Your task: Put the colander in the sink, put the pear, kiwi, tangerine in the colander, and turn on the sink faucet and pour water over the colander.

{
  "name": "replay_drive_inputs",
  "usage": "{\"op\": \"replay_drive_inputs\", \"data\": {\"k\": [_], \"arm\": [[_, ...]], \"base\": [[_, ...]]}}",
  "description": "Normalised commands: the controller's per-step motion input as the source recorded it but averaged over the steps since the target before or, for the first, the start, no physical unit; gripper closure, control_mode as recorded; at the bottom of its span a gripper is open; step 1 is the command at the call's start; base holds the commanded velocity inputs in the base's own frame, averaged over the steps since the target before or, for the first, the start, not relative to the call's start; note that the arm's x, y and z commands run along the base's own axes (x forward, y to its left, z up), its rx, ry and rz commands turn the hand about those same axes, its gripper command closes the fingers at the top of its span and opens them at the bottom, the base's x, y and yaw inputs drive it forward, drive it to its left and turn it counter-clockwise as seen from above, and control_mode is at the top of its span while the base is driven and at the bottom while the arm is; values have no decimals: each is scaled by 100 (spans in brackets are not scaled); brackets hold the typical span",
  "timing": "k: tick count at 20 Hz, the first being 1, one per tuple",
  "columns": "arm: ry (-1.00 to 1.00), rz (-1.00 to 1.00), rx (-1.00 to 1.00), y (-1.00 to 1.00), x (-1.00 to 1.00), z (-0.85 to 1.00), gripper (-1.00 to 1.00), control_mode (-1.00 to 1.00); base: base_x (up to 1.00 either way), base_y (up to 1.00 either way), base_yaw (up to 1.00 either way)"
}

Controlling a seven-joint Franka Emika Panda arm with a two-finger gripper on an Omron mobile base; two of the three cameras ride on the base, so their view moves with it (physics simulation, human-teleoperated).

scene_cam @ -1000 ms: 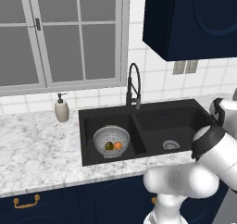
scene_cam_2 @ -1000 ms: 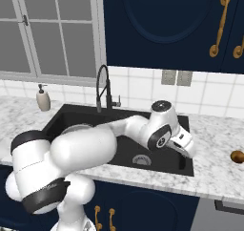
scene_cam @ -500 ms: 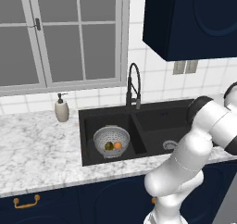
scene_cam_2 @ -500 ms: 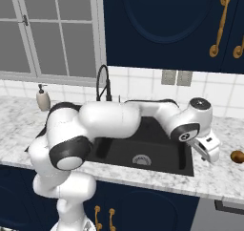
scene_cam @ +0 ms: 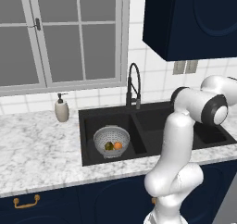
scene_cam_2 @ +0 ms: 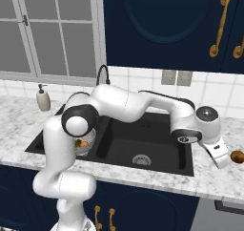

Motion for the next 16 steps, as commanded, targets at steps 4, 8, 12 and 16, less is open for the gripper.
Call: {"op": "replay_drive_inputs", "data": {"k": [4,8,12,16], "arm": [[0,-19,4,-41,15,0,-100,-100],[0,-10,10,-44,12,16,-100,-100],[0,-7,6,-31,32,1,-100,-100],[0,-4,4,-30,30,-4,-100,-100]], "base": [[0,0,0],[0,0,0],[0,0,0],[0,0,0]]}}
